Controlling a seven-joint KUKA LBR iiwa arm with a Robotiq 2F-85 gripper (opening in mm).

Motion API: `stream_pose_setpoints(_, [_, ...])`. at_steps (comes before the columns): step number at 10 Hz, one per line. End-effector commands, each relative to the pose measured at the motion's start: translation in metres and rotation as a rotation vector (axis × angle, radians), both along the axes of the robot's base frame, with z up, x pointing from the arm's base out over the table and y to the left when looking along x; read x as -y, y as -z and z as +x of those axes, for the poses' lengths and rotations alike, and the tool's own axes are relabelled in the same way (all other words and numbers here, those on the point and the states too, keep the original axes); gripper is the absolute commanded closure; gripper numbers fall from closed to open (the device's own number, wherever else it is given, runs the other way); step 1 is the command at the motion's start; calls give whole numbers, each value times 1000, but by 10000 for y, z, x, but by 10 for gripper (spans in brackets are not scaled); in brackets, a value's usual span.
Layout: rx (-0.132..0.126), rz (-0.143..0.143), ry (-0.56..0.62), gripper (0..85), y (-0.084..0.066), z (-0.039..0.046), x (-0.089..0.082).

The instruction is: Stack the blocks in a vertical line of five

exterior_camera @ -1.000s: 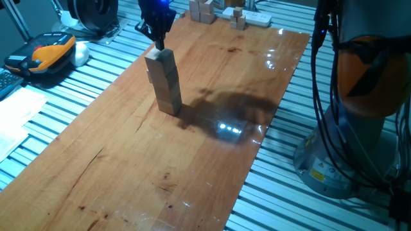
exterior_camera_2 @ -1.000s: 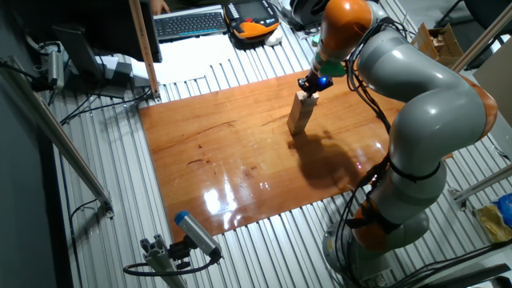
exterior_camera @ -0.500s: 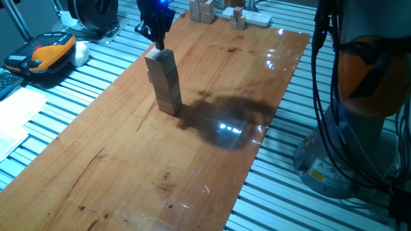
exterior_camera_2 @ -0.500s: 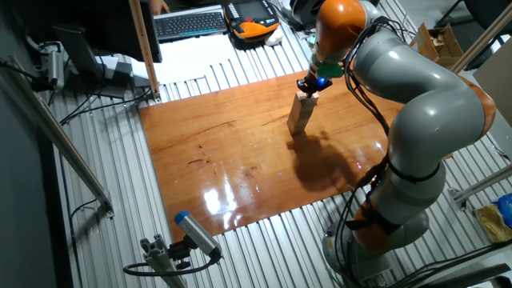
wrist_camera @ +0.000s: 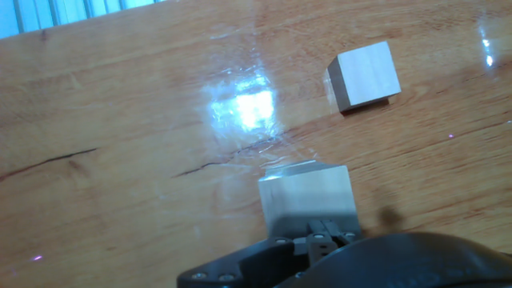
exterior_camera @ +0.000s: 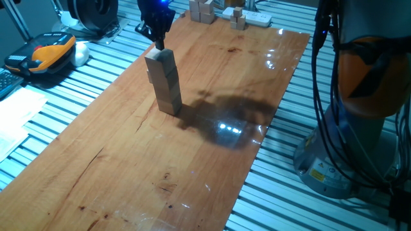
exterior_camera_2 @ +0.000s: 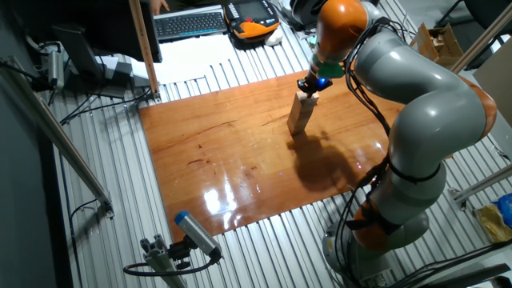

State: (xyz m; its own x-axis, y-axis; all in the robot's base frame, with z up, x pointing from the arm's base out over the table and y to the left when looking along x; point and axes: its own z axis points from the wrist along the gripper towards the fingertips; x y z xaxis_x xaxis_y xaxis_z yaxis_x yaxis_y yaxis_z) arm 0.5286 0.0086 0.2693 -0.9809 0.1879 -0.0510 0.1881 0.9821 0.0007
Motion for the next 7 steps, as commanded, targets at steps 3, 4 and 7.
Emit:
stream_pose_setpoints(3, [-1,12,11,850,7,28,-6])
stream_pose_setpoints(4, [-3,27,18,850,10,54,-6])
stream_pose_setpoints(7, [6,27,34,850,29,159,-45])
